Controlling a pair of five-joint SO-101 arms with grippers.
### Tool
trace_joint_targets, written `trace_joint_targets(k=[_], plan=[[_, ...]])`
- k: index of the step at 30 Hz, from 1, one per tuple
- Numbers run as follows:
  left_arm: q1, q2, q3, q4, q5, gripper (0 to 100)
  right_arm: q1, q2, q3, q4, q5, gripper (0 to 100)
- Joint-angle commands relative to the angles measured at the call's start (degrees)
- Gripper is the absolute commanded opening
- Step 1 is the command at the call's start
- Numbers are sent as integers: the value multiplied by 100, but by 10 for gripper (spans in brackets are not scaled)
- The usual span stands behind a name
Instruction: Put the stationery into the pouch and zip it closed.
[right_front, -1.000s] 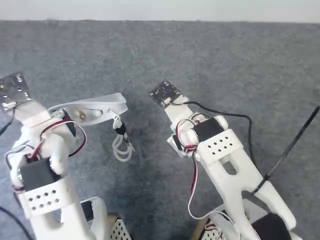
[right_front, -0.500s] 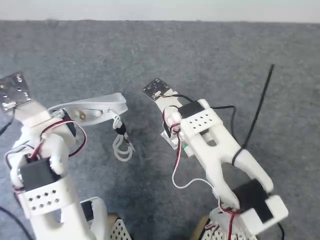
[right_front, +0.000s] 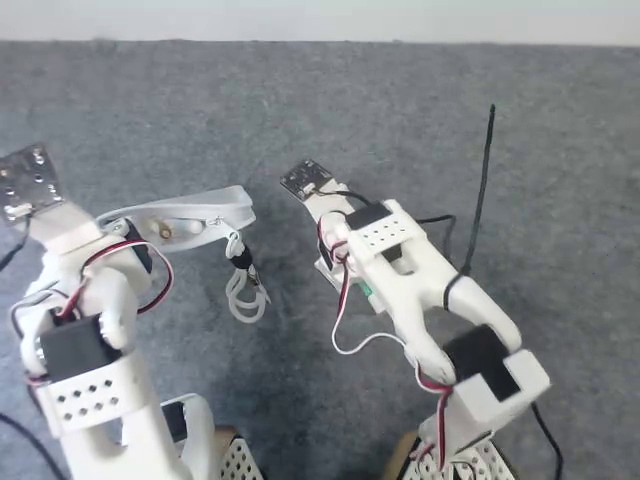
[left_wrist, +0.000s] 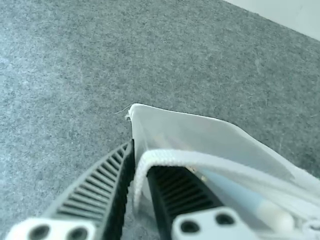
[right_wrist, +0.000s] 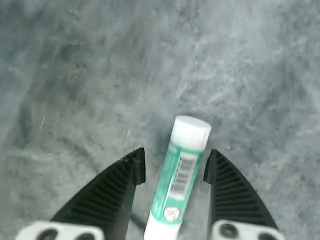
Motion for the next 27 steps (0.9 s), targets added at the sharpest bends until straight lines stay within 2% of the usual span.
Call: trace_joint_targets(k=[1, 12, 23, 27], plan=[[-18, -88, -66, -211, -35, 9, -13, 189, -598, 84, 0, 161], [-18, -88, -66, -202, -35, 9, -4, 760, -985, 75, 0, 2], [-18, -88, -66, -202, -35, 9, 4, 523, -967, 576, -35, 6], [-18, -88, -66, -202, -35, 9, -4, 189, -949, 848, -440, 6]])
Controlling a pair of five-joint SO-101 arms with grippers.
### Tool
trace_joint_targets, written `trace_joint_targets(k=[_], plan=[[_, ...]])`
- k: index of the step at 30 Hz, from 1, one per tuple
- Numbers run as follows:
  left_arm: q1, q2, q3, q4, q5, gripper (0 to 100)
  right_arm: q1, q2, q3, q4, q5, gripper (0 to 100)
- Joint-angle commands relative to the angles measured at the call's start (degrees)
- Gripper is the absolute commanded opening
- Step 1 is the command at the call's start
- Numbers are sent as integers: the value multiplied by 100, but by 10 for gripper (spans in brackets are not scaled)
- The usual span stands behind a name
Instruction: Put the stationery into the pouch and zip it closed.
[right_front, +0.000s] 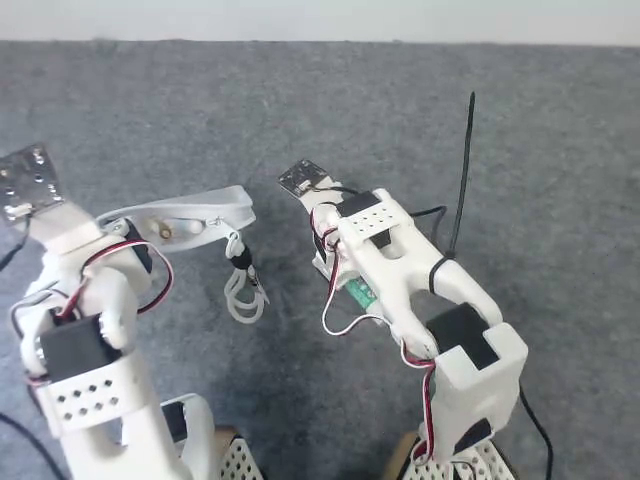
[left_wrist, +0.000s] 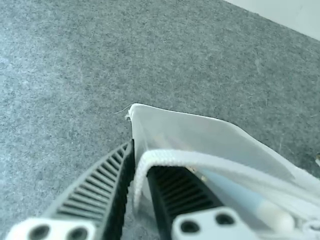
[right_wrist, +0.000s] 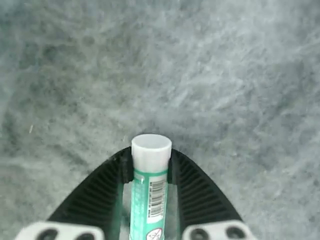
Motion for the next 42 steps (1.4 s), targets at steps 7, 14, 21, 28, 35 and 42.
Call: trace_joint_targets(k=[7, 14, 21, 28, 35, 42], plan=[[-18, -88, -66, -220, -35, 9, -66, -1262, -273, 945, -299, 6], [-18, -88, -57, -229, -35, 9, -66, -1965, -246, 1393, -299, 6], [-18, -88, -57, -237, -35, 9, -418, -2527, -246, 1965, -360, 6], [0, -88, -57, -220, -35, 9, -462, -3459, 246, 1719, -835, 6], [9, -88, -57, -229, -35, 9, -462, -4505, 941, 1270, -844, 6], [105, -88, -57, -229, -35, 9, -804, -5226, 1248, 1235, -1266, 6]])
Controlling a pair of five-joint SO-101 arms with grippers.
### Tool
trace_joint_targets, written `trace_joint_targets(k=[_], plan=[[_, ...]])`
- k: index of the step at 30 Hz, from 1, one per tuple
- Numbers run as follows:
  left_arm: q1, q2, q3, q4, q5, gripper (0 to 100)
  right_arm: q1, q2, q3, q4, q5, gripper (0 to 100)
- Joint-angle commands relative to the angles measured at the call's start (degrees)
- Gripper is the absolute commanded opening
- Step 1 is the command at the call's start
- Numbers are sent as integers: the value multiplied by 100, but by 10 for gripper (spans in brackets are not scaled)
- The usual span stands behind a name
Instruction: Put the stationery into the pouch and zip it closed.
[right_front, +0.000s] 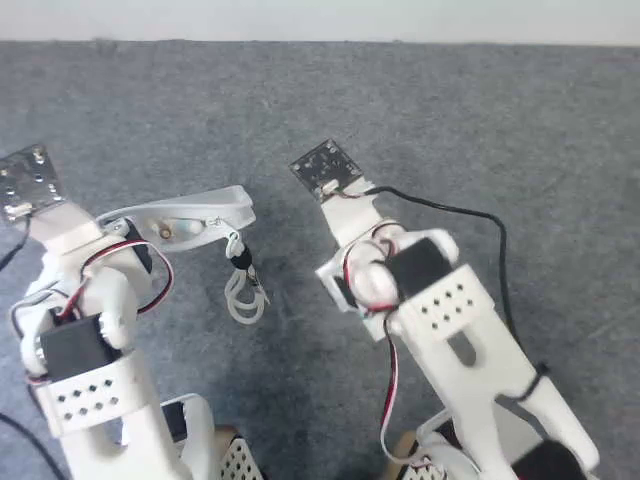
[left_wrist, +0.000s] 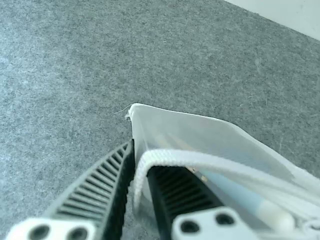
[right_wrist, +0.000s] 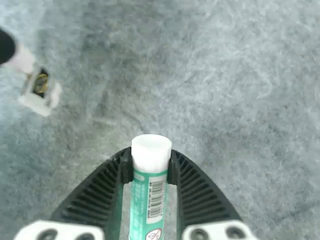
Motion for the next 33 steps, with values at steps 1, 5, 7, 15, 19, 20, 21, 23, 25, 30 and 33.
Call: trace_joint_targets(k=[1, 5, 7, 15, 19, 20, 21, 23, 25, 30, 33], plan=[[193, -88, -57, -211, -35, 9, -251, -567, 18, -110, -378, 6], [527, -88, -57, -193, -97, 9, -303, -1007, 79, -92, -440, 6], [712, -88, -57, -123, -264, 9, -286, -1262, 79, -57, -440, 6], [1108, -88, -57, -35, -316, 9, -312, -2378, 79, -198, -448, 6], [1108, -88, -48, -18, -316, 9, -321, -2756, 79, -374, -448, 6], [1108, -88, -48, -18, -325, 9, -347, -2818, 79, -462, -448, 6], [1108, -88, -48, -18, -325, 9, -418, -2879, 79, -576, -448, 6], [1108, -88, -48, -9, -325, 9, -567, -2967, 79, -857, -448, 6], [1108, -88, -31, -9, -325, 9, -734, -3029, 79, -1191, -448, 6], [1108, -88, 31, -44, -325, 9, -971, -3055, 79, -1991, -440, 6], [1108, -88, 31, -44, -325, 9, -1103, -3046, 79, -2431, -440, 6]])
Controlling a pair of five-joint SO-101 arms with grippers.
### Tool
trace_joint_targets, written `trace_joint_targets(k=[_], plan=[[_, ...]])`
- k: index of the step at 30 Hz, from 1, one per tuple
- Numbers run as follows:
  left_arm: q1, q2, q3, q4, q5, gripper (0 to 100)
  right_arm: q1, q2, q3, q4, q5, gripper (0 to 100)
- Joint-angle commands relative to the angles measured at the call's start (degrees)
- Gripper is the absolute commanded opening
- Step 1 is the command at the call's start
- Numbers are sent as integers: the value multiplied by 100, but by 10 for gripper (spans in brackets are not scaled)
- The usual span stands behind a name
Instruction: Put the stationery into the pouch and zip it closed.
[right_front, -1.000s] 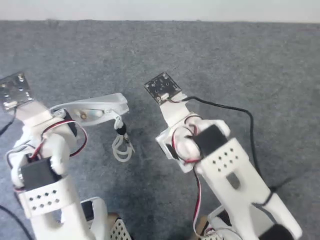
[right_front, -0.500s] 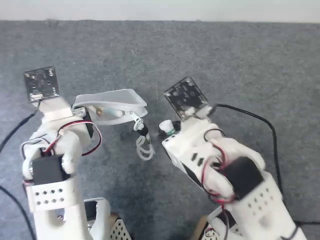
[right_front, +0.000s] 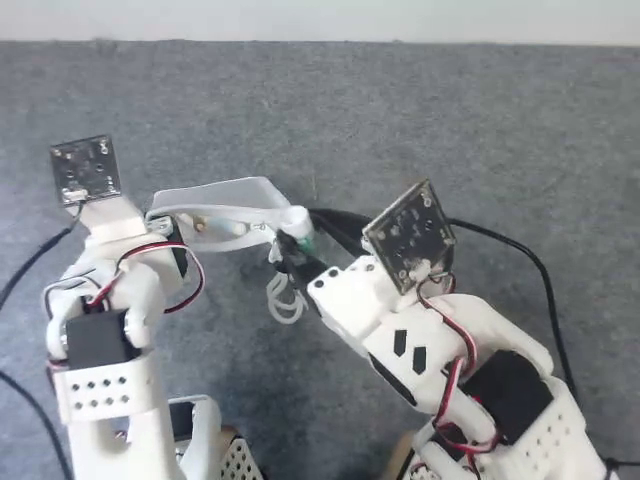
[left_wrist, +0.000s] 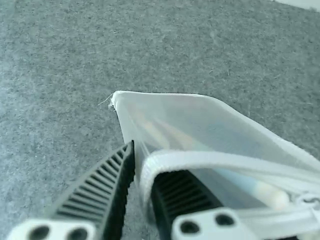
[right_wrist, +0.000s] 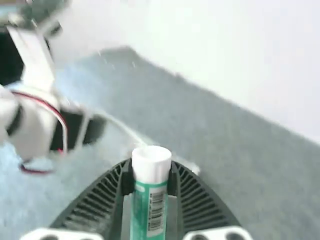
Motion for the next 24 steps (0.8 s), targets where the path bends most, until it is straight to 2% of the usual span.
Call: trace_joint_targets(k=[1, 9, 18, 24], plan=[[44, -105, -75, -44, -44, 9, -198, -101, -70, -699, -62, 6], [44, -105, -75, -44, -44, 9, -629, -101, 387, -2202, -26, 6], [44, -105, -66, -44, -44, 9, -593, -549, 2822, -5464, -18, 6], [44, -105, -66, -44, -44, 9, -602, -910, 3490, -5886, -35, 6]])
